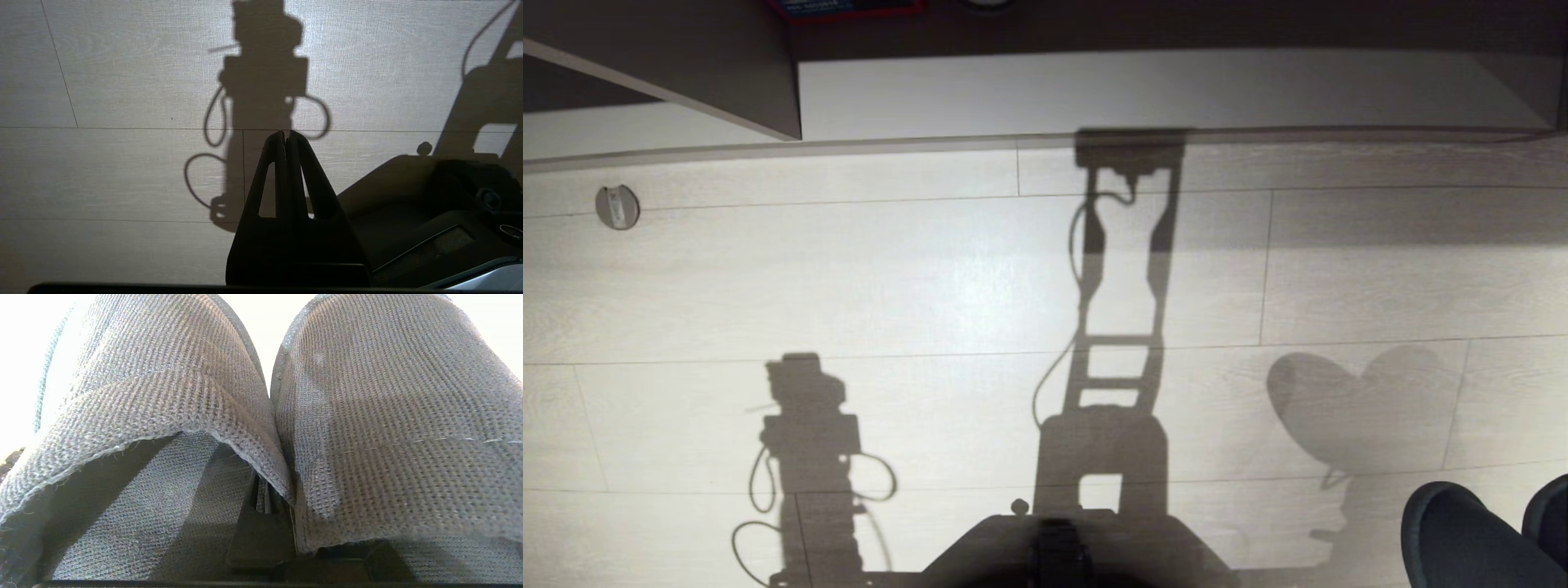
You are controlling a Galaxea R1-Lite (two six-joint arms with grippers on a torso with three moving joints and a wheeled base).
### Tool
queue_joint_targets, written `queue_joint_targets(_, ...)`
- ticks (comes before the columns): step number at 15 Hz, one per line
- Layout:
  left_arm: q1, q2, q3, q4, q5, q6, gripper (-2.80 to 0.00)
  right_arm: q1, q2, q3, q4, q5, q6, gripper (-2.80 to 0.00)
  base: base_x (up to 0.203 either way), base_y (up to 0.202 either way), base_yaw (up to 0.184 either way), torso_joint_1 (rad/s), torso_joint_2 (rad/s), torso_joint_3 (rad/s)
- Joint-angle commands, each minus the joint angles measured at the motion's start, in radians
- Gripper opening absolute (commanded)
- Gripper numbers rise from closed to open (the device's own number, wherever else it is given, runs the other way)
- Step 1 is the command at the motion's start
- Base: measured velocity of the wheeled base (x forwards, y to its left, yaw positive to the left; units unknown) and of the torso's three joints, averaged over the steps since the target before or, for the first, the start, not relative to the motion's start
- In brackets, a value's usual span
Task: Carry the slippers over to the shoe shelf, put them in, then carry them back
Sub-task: Place the slippers on the floor
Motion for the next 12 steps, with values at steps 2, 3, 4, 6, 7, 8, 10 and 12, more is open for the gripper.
queue_joint_targets(2,0.000,0.001,0.000,0.000,0.000,-0.001,-2.80,0.000,0.002,0.002,0.000,0.001,0.000,-2.80,0.000,0.000,0.000,0.002,0.00,0.108)
queue_joint_targets(3,0.000,0.000,0.000,0.000,0.000,-0.001,-2.80,0.000,0.002,0.002,0.000,0.001,0.000,-2.80,0.000,0.000,0.000,0.004,0.00,0.182)
queue_joint_targets(4,0.000,0.002,0.000,0.000,0.000,-0.001,-2.80,0.000,0.002,0.002,0.000,0.001,0.000,-2.80,0.000,0.000,0.000,0.002,0.00,0.192)
queue_joint_targets(6,0.000,0.002,0.000,0.000,0.000,-0.001,-2.80,0.000,0.002,0.002,0.000,0.001,0.000,-2.80,0.000,0.000,0.000,0.002,0.00,0.204)
queue_joint_targets(7,0.000,0.002,0.000,0.000,0.000,-0.001,-2.80,0.000,0.002,0.002,0.000,0.001,0.000,-2.80,0.000,0.000,0.000,0.003,0.00,0.198)
queue_joint_targets(8,0.000,0.002,0.000,0.000,0.000,-0.001,-2.80,0.000,0.003,0.002,0.000,0.001,0.000,-2.80,0.000,0.000,0.000,0.005,0.00,0.205)
queue_joint_targets(10,0.000,0.000,0.000,0.000,0.000,-0.001,-2.80,0.000,0.002,0.002,0.000,0.001,0.000,-2.80,0.000,0.000,0.000,0.004,0.00,0.202)
queue_joint_targets(12,0.000,0.001,0.000,0.000,0.000,-0.001,-2.80,0.000,0.002,0.002,0.000,0.001,0.000,-2.80,0.000,0.000,0.000,0.004,0.00,0.192)
